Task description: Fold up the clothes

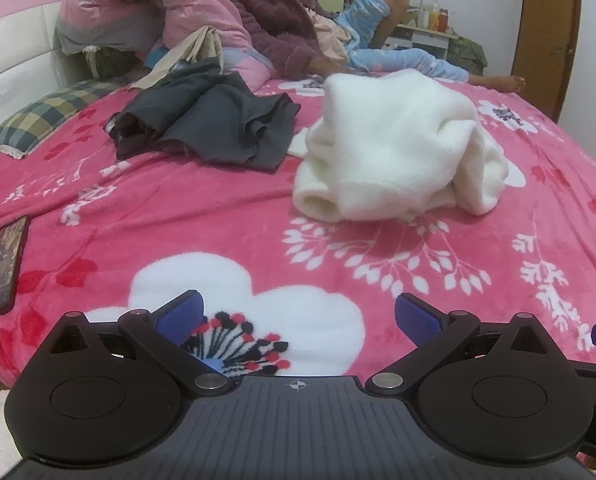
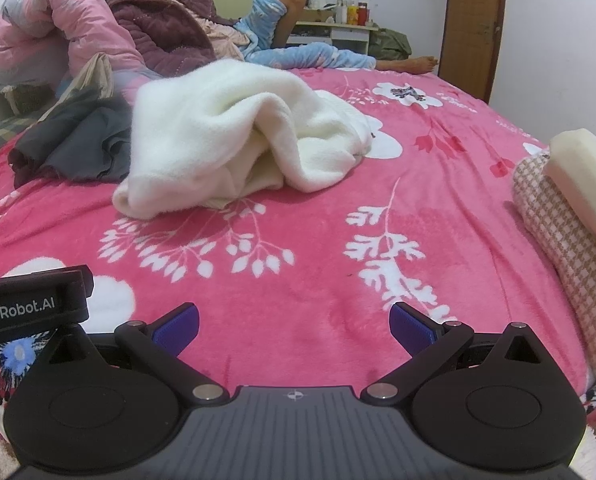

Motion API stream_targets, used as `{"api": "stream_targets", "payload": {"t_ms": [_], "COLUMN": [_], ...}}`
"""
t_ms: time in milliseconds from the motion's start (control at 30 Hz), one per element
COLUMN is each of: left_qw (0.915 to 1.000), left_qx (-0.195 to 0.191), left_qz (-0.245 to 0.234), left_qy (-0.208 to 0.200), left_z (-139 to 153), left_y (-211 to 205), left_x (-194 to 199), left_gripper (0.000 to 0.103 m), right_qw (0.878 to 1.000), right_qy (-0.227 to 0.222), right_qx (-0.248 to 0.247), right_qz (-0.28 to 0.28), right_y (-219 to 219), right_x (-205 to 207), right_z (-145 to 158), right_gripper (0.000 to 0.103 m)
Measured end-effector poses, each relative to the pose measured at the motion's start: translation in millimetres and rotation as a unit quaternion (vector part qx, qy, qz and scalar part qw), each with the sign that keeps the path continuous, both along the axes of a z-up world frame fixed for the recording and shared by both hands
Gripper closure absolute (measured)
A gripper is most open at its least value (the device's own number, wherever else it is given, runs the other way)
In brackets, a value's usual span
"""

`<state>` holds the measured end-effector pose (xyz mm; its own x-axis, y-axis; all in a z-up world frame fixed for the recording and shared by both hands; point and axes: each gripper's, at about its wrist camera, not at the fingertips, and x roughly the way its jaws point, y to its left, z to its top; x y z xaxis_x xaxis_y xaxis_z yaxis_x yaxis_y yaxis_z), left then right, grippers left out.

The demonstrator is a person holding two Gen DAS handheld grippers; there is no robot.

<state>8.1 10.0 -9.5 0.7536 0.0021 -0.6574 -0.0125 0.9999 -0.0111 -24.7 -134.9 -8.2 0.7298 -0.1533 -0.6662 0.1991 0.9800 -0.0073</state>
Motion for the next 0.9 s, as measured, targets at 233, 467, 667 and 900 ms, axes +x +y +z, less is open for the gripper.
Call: {"api": "stream_targets", "payload": {"t_ms": [233,467,667,900], "left_qw": [1.0,1.0,1.0,1.0], "left_qx": [-0.001,-0.001,-0.001,0.0], "left_qz": [0.0,0.002,0.002,0.001], "left_qy": [0.003,0.005,0.005,0.006], "left_z": [-1.0,-1.6,-1.8,-2.1], "left_y": [0.7,1.2,1.2,0.8], "left_x": [0.4,1.1,0.9,1.2], "left_gripper": [0.0,0.0,0.0,0.0], "right_qw": [1.0,1.0,1.0,1.0], "right_qy": [0.001,0.002,0.002,0.003], "right_qx": [0.002,0.003,0.004,0.005], "right_qz": [0.0,0.0,-0.001,-0.002], "right_y": [0.5,0.8,0.5,0.2], "right_x": [0.4,0.9,1.0,1.1], "right_z": [-0.4,-1.1,-1.5,-1.9], "right_gripper": [0.0,0.0,0.0,0.0]}}
